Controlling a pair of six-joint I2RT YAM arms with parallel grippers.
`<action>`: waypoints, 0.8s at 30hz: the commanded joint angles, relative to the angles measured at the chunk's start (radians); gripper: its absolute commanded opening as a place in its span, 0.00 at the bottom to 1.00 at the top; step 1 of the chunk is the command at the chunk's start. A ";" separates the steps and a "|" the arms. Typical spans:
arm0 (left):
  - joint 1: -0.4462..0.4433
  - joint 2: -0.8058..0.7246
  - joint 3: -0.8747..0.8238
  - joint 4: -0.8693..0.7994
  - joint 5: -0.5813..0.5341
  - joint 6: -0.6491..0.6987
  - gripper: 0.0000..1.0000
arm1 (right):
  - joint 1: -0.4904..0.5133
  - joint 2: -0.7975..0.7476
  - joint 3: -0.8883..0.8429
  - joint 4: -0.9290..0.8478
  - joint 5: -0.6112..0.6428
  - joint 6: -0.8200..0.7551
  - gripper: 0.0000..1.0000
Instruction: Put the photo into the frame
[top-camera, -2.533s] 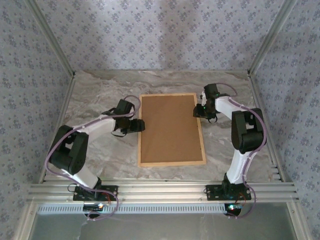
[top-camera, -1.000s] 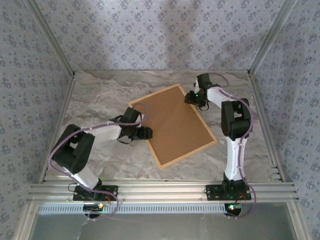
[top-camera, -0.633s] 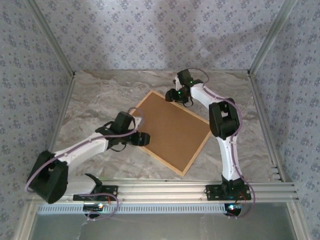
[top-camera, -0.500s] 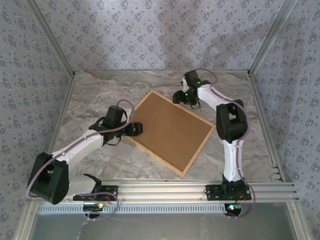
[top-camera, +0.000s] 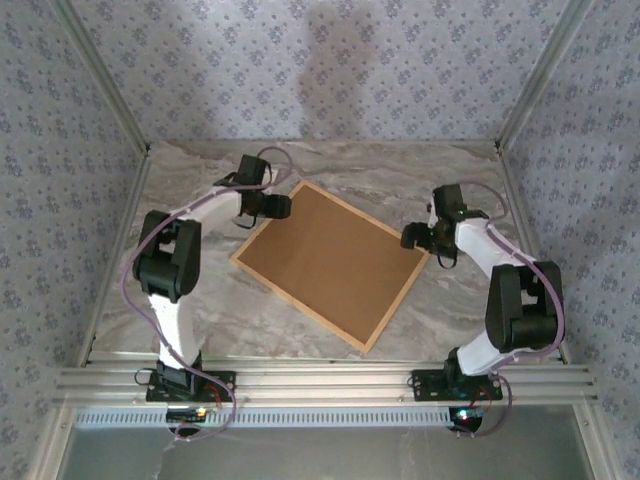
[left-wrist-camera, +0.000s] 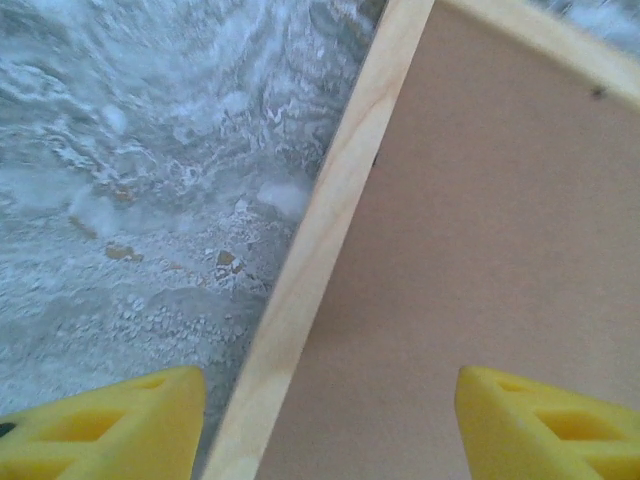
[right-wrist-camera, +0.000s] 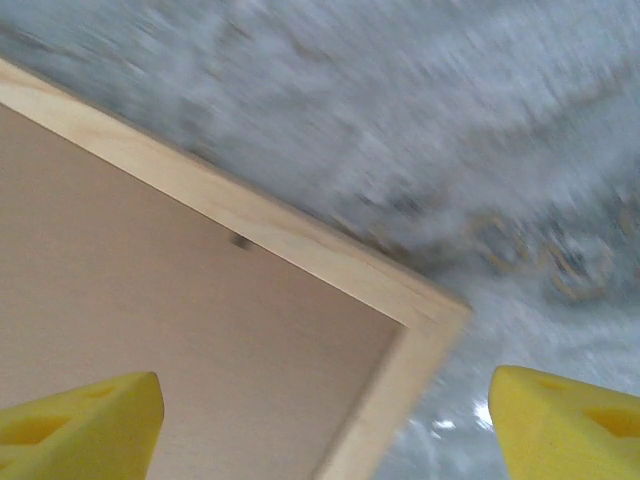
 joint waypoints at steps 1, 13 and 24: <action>0.004 0.074 0.115 -0.152 -0.026 0.073 0.66 | -0.013 -0.036 -0.043 0.029 -0.023 0.014 0.86; 0.042 0.201 0.243 -0.261 0.015 0.056 0.43 | -0.013 -0.009 -0.026 0.040 -0.030 0.018 0.84; 0.104 0.042 -0.026 -0.151 -0.050 -0.121 0.22 | -0.012 0.040 0.062 -0.063 -0.053 -0.007 0.82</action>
